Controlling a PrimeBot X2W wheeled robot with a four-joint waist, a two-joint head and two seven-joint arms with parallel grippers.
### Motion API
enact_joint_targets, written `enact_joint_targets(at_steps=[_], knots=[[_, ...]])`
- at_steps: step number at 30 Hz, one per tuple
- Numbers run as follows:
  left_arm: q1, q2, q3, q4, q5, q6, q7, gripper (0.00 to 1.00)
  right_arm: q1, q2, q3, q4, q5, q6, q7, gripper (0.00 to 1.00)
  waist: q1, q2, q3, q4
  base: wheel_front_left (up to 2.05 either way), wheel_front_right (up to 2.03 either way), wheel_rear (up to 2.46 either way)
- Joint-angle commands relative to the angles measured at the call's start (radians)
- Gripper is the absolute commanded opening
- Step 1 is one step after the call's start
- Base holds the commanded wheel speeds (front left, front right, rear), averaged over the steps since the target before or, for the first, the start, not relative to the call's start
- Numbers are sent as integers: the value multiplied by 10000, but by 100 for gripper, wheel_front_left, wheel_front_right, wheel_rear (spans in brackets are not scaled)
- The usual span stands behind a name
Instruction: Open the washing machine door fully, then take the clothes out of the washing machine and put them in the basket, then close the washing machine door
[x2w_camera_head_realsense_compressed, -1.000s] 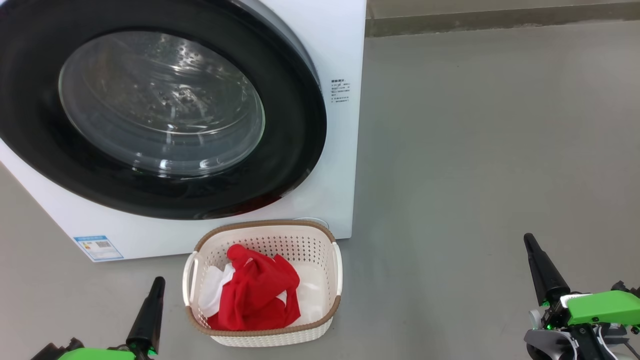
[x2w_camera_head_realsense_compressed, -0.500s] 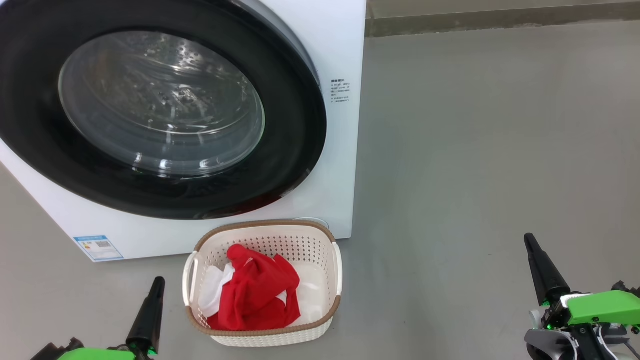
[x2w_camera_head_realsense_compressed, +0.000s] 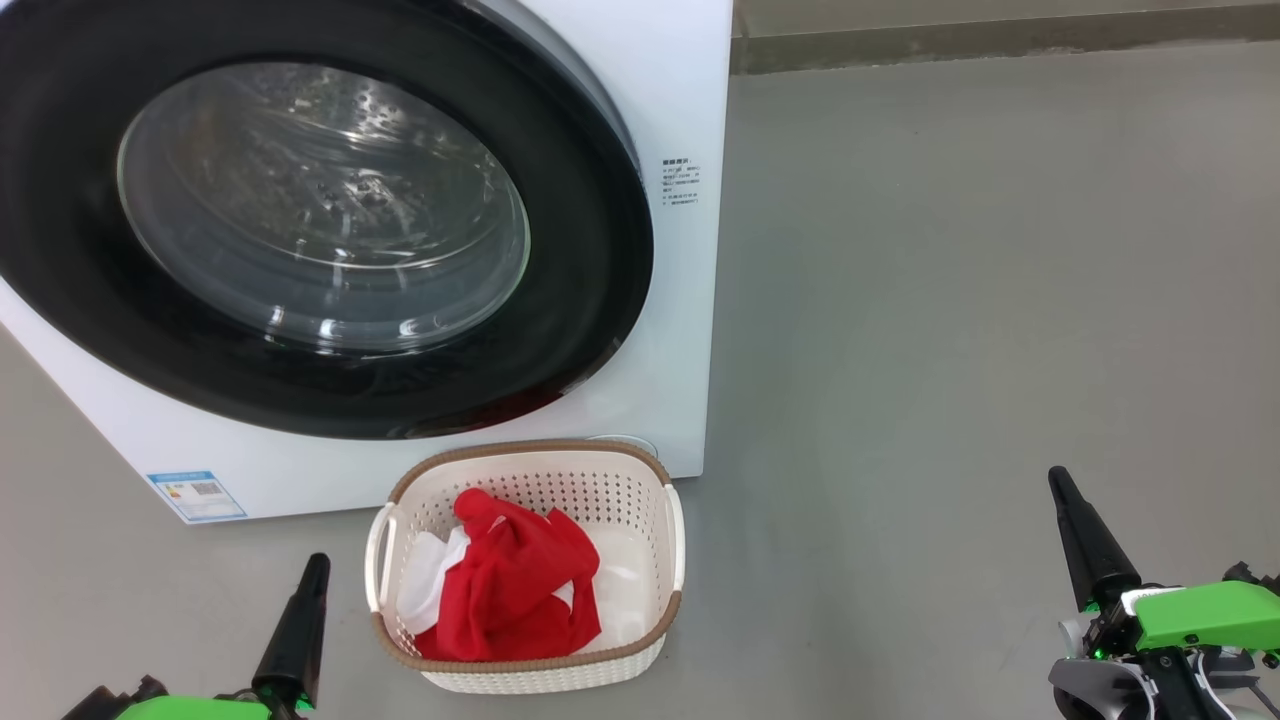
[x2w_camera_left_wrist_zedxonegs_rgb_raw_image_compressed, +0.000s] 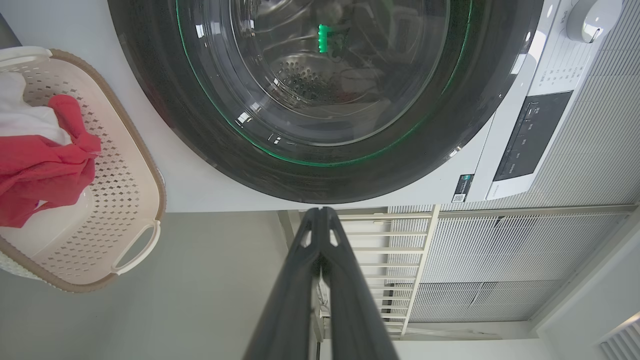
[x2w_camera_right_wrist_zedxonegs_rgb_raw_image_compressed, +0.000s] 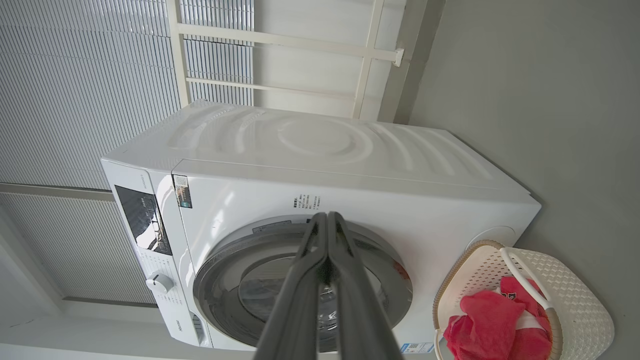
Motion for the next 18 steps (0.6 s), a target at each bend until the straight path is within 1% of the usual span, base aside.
enact_joint_targets(at_steps=[1,18], knots=[[-419,92,357,-271,-66,-71,78,0,-421,-155,154,-305,-7,-6,61,0,0,-1,0,0,0,0,0],[-419,91,359,-271,-65,-71,79,0,-421,-154,151,-305,-9,-6,63,0,0,-1,0,0,0,0,0]])
